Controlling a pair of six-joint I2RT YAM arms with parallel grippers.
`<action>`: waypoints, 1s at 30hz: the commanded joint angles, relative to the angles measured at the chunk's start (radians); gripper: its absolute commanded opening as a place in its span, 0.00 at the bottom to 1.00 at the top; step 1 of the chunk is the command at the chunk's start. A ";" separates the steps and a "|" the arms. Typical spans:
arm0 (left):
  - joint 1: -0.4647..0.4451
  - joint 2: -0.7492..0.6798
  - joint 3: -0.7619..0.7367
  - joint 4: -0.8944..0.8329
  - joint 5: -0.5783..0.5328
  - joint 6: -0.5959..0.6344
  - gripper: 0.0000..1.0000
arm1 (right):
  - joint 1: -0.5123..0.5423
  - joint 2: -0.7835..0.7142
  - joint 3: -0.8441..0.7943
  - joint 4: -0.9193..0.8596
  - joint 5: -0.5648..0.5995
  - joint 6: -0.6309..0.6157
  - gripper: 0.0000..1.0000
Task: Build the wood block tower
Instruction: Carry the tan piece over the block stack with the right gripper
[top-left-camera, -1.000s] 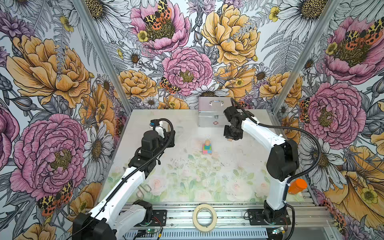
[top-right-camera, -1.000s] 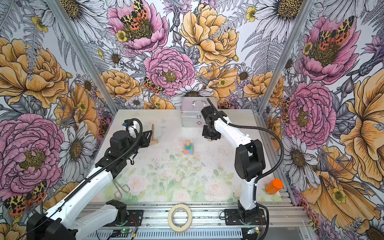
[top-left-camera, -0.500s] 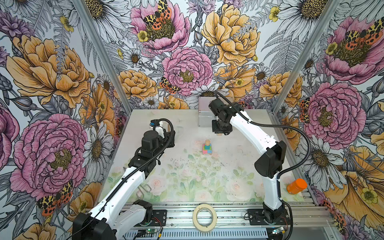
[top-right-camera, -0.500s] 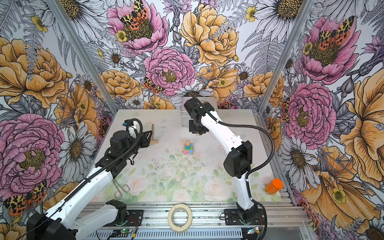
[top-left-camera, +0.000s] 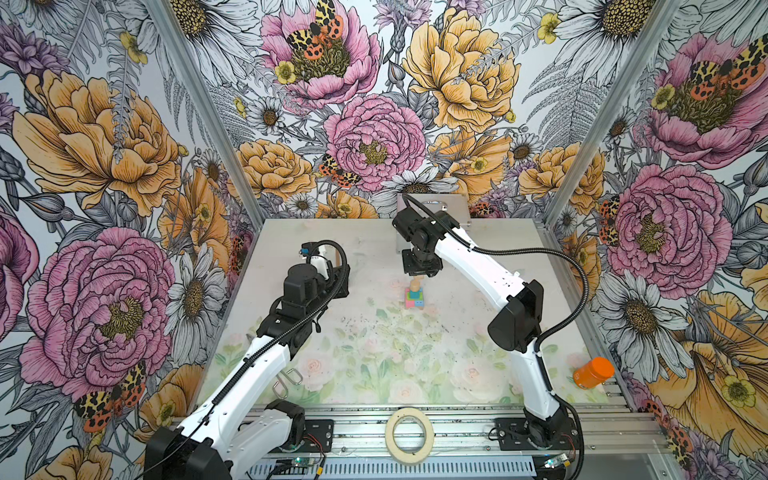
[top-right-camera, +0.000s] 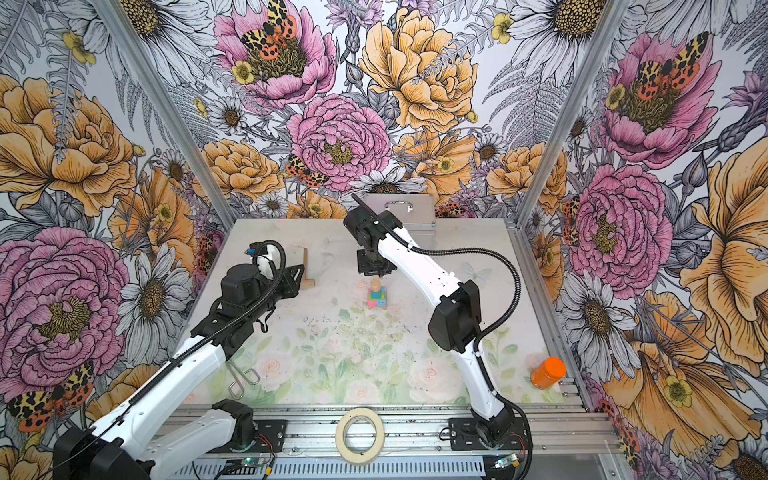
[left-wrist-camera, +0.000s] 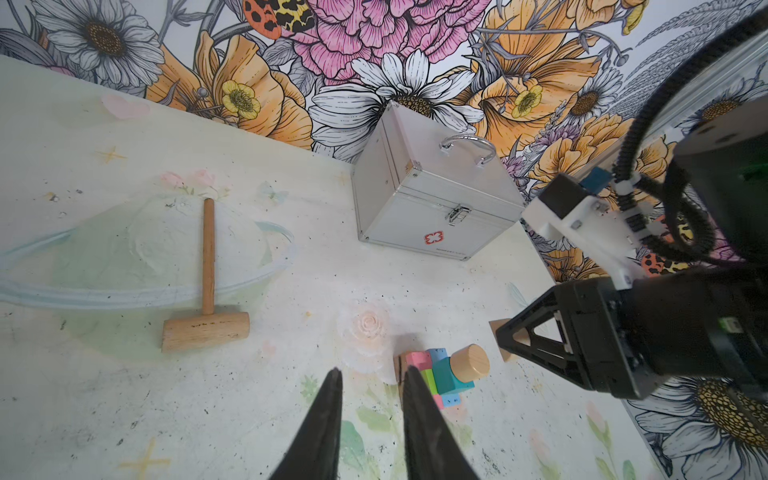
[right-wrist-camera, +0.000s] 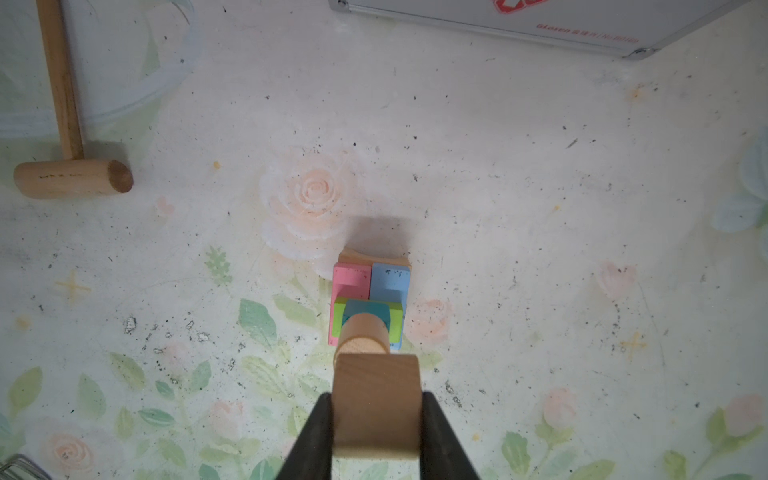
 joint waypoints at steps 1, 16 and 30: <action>0.009 -0.016 -0.009 0.000 -0.020 0.024 0.27 | 0.011 0.019 0.030 -0.008 -0.007 0.029 0.00; 0.007 -0.015 -0.012 0.000 -0.014 0.024 0.27 | 0.019 0.035 0.013 -0.006 0.003 0.105 0.00; 0.008 -0.015 -0.017 0.001 -0.005 0.022 0.27 | 0.019 0.039 -0.005 -0.006 -0.006 0.120 0.00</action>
